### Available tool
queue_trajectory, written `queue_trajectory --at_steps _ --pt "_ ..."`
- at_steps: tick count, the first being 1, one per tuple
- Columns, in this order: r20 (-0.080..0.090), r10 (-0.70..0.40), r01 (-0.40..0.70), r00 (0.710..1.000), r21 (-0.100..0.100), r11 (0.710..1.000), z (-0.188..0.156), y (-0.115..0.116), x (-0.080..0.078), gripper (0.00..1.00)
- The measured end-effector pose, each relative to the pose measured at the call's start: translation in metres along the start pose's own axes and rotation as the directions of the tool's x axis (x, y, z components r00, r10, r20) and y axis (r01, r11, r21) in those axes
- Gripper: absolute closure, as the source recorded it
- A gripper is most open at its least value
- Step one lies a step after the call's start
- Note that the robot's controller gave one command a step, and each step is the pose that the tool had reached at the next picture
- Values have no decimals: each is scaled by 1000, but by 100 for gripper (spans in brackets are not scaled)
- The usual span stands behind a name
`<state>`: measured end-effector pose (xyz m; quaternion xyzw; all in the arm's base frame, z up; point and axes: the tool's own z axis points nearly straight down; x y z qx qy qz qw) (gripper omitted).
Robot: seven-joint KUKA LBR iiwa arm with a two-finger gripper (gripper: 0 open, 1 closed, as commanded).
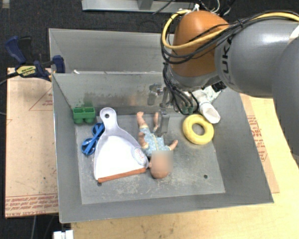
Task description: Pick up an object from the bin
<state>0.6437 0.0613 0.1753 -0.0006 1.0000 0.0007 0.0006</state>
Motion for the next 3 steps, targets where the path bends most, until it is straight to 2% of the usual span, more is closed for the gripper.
queue_trajectory --at_steps 1,2,3 --pt "4 -64 64 998 0 998 48 -5 17 0" --pt "10 -64 64 998 -4 998 93 -3 30 0" --pt "9 -54 54 998 -2 999 79 -3 26 100"
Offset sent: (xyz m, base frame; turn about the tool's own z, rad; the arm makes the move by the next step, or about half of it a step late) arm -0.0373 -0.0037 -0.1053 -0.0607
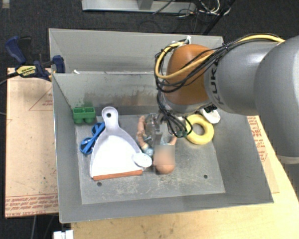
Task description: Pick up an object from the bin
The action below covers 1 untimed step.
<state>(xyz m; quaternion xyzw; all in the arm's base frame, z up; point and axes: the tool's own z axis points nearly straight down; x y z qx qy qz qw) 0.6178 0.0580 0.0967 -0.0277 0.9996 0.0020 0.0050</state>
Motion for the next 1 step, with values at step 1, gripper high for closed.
queue_trajectory --at_steps 1 --pt "0 1 -1 1000 0 1000 0 0 0 100"
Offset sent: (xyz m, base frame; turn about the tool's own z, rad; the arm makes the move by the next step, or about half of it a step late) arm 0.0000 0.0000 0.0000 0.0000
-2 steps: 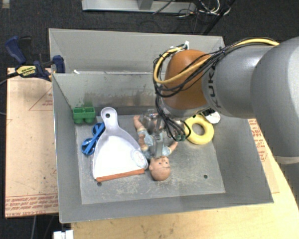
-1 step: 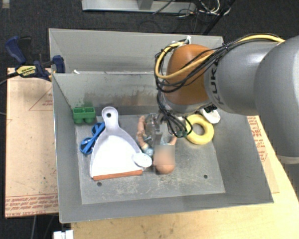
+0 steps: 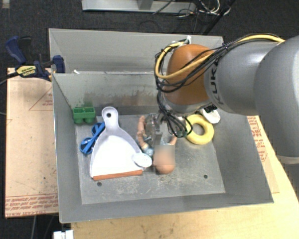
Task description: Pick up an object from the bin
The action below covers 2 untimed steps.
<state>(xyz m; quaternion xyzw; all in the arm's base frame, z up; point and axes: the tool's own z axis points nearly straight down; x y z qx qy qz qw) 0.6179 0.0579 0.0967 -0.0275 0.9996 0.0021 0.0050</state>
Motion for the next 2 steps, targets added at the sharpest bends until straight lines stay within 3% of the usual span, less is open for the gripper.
queue_trajectory --at_steps 2 --pt "0 0 0 1000 0 1000 0 0 0 100"
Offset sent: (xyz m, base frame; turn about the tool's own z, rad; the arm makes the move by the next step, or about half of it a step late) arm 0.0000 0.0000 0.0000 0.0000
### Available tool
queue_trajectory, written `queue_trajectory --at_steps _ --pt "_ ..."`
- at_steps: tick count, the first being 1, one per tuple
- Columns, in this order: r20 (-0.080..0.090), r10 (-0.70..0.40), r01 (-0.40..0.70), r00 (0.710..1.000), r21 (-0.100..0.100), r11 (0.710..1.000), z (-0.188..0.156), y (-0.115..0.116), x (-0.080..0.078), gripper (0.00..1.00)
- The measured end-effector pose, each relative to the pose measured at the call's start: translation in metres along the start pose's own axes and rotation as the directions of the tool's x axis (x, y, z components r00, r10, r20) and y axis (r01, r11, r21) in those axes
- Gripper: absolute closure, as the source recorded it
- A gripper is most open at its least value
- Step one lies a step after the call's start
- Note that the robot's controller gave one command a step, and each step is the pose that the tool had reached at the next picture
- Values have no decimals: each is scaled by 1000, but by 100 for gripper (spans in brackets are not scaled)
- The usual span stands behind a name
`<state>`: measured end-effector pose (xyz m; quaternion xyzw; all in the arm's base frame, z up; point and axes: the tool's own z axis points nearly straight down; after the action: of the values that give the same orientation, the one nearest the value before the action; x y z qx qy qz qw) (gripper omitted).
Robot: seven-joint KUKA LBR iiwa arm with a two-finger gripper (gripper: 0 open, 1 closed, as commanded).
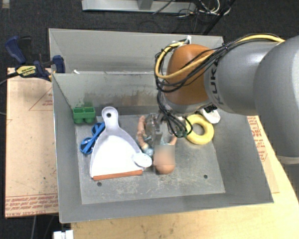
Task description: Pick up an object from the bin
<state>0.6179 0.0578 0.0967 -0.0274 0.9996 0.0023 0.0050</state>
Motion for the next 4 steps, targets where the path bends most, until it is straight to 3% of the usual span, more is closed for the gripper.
queue_trajectory --at_steps 4 --pt "0 0 0 1000 0 1000 0 0 0 100"
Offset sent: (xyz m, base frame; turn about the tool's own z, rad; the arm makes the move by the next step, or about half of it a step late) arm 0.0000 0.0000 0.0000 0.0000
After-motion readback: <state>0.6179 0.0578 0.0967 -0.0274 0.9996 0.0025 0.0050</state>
